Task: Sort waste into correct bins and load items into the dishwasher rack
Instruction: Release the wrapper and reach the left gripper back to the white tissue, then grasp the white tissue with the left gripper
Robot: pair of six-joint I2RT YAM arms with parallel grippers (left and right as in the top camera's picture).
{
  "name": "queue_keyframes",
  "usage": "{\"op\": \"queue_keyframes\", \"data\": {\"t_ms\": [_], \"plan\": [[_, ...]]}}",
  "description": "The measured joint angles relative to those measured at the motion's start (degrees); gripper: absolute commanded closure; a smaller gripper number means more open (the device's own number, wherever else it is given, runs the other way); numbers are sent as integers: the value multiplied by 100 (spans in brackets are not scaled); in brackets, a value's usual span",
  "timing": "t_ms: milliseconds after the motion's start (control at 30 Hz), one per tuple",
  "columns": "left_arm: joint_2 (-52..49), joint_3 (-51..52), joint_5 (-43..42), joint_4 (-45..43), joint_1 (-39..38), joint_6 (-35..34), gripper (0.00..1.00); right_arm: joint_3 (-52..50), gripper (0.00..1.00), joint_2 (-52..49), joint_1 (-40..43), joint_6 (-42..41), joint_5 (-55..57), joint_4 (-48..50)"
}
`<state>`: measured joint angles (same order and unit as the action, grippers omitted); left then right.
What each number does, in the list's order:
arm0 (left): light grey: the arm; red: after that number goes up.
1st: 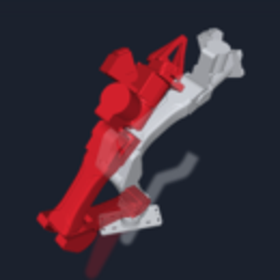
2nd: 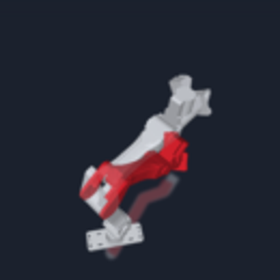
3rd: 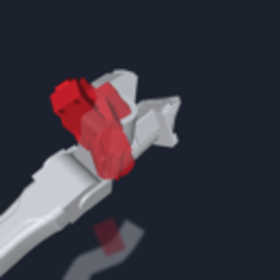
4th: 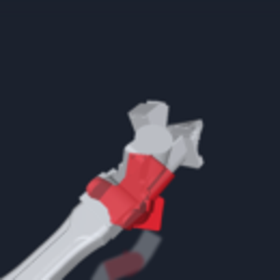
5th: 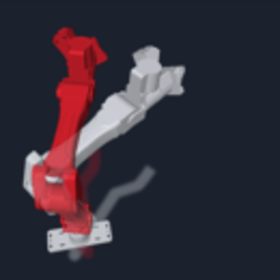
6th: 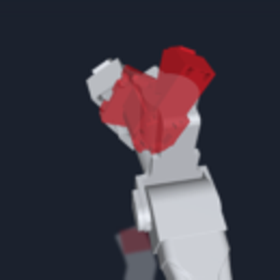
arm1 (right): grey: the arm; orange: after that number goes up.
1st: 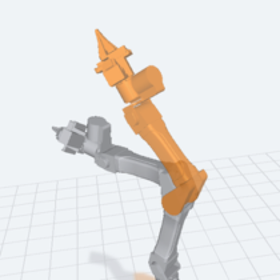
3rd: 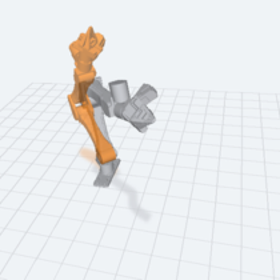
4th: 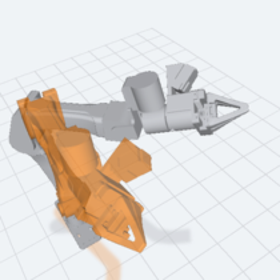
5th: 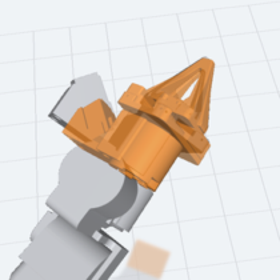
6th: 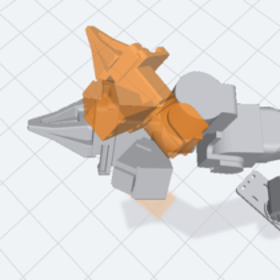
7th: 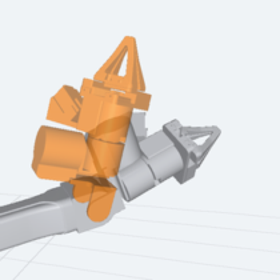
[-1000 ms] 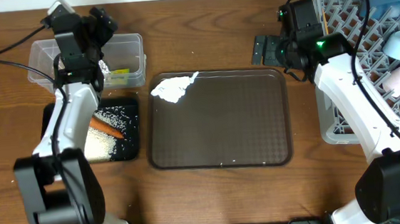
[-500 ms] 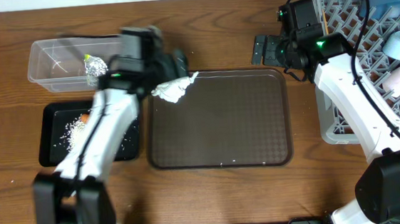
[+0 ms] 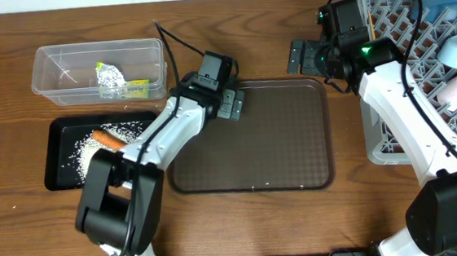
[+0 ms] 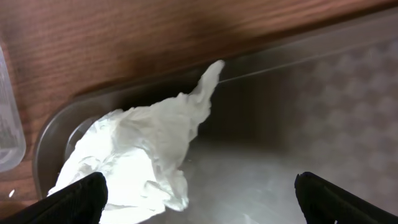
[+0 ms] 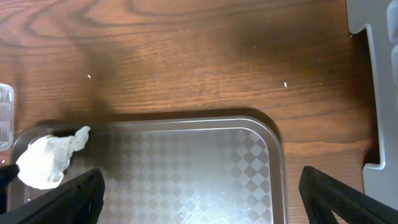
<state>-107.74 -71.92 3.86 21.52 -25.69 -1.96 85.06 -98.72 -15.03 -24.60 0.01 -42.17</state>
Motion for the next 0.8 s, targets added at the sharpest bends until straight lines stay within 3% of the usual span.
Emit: {"op": "queue_keyframes", "data": {"t_ms": [300, 567, 667, 800], "plan": [[-439, 0, 216, -11, 9, 52, 2, 0, 1, 0, 0, 0, 0, 0], [-448, 0, 439, 24, 9, 179, 51, 0, 1, 0, 0, 0, 0, 0], [-448, 0, 474, 57, 9, 223, 55, 0, 1, 0, 0, 0, 0, 0], [-446, 0, 516, 57, 9, 212, 72, 0, 1, 0, 0, 0, 0, 0]]}}
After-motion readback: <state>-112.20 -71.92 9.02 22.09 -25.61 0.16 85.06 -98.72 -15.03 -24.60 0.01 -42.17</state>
